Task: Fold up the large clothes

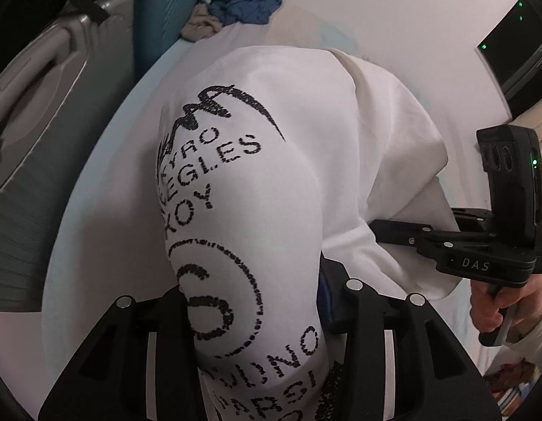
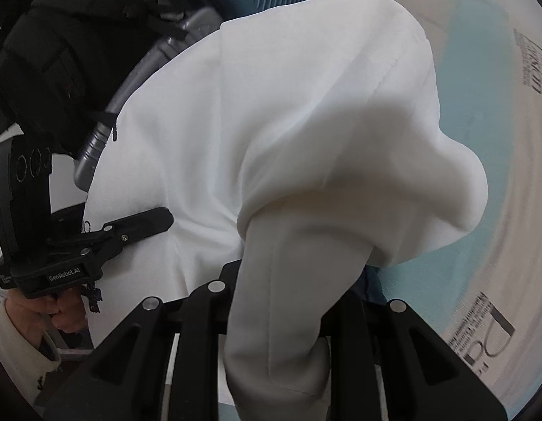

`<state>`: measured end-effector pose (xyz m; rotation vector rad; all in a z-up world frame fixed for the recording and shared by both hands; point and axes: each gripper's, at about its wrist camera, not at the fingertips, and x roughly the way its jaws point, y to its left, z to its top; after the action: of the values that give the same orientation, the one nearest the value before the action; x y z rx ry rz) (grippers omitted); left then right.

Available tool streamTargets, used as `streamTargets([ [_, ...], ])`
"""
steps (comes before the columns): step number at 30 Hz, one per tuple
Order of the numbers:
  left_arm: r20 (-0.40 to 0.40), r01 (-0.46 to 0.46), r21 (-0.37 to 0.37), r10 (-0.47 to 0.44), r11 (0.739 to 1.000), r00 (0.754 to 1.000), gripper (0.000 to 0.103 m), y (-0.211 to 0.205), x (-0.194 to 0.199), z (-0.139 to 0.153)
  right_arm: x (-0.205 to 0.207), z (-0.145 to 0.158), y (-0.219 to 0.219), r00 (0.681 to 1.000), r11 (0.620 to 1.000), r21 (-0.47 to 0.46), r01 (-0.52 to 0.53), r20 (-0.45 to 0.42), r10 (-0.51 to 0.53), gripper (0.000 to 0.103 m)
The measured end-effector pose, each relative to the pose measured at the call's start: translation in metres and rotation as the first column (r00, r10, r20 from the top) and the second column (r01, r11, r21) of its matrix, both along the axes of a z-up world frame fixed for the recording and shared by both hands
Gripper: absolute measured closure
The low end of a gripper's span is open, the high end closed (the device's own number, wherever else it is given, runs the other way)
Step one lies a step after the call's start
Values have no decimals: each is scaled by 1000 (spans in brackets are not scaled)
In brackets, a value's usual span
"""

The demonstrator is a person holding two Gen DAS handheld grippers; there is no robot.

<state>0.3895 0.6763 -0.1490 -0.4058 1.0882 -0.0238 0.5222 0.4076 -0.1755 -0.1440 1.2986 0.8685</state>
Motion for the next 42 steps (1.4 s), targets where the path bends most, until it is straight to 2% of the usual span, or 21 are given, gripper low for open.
streamTargets([
  [5, -30, -35, 69, 37, 997, 999, 48, -1, -6, -24, -11, -16, 12, 999, 1000, -29, 2, 33, -1, 82],
  [11, -46, -115, 154, 124, 981, 991, 31, -10, -9, -34, -13, -27, 16, 997, 998, -63, 11, 71, -6, 74],
  [12, -52, -133, 161, 143, 978, 988, 27, -11, -10, -37, -12, -30, 13, 998, 998, -68, 15, 68, -10, 73],
  [13, -59, -156, 167, 168, 974, 984, 18, -11, -12, -40, -14, -33, 13, 998, 997, -73, 13, 69, -8, 71],
  [14, -63, -176, 175, 189, 969, 980, 14, -11, -11, -42, -15, -35, 13, 997, 996, -84, 12, 81, -6, 68],
  [17, -57, -240, 170, 252, 956, 966, 6, -10, -19, -42, -17, -29, 4, 994, 994, -103, 33, 111, -21, 48],
  [18, -50, -248, 174, 260, 953, 964, 5, -11, -21, -40, -18, -26, 0, 993, 994, -104, 43, 117, -31, 37],
  [20, -29, -276, 197, 287, 941, 957, 5, -16, -29, -28, -21, -16, -16, 990, 994, -93, 66, 134, -53, 27],
  [22, -12, -308, 221, 318, 925, 948, 6, -22, -40, -13, -25, -6, -29, 988, 995, -75, 68, 144, -57, 26],
  [24, 5, -337, 254, 347, 907, 938, 6, -32, -54, 2, -33, 9, -44, 981, 995, -60, 85, 182, -73, 17],
  [26, 16, -343, 269, 352, 900, 936, 6, -43, -64, 14, -41, 22, -57, 973, 995, -41, 95, 217, -84, 16],
  [28, 23, -351, 284, 359, 892, 933, 6, -55, -76, 25, -52, 39, -68, 962, 994, -25, 110, 253, -100, 9],
  [30, 31, -361, 260, 365, 896, 930, 6, -63, -86, 34, -65, 60, -79, 951, 992, 0, 128, 285, -123, 8],
  [32, 51, -396, 245, 396, 885, 917, 6, -75, -102, 50, -82, 84, -87, 935, 991, 20, 132, 328, -132, 8],
  [35, 83, -438, 255, 432, 862, 898, 6, -97, -125, 72, -107, 114, -86, 913, 988, 69, 137, 379, -153, 8],
  [36, 87, -446, 259, 439, 857, 894, 6, -103, -127, 77, -121, 125, -95, 899, 988, 68, 139, 411, -154, 8],
  [37, 99, -456, 262, 446, 851, 890, 6, -116, -140, 86, -130, 128, -80, 890, 988, 50, 145, 429, -152, 7],
  [39, 118, -468, 280, 454, 838, 883, 6, -139, -158, 98, -153, 141, -95, 874, 988, 30, 153, 462, -149, 8],
  [42, 153, -475, 306, 450, 825, 880, 6, -180, -187, 118, -189, 160, -113, 849, 989, 59, 132, 509, -144, 7],
])
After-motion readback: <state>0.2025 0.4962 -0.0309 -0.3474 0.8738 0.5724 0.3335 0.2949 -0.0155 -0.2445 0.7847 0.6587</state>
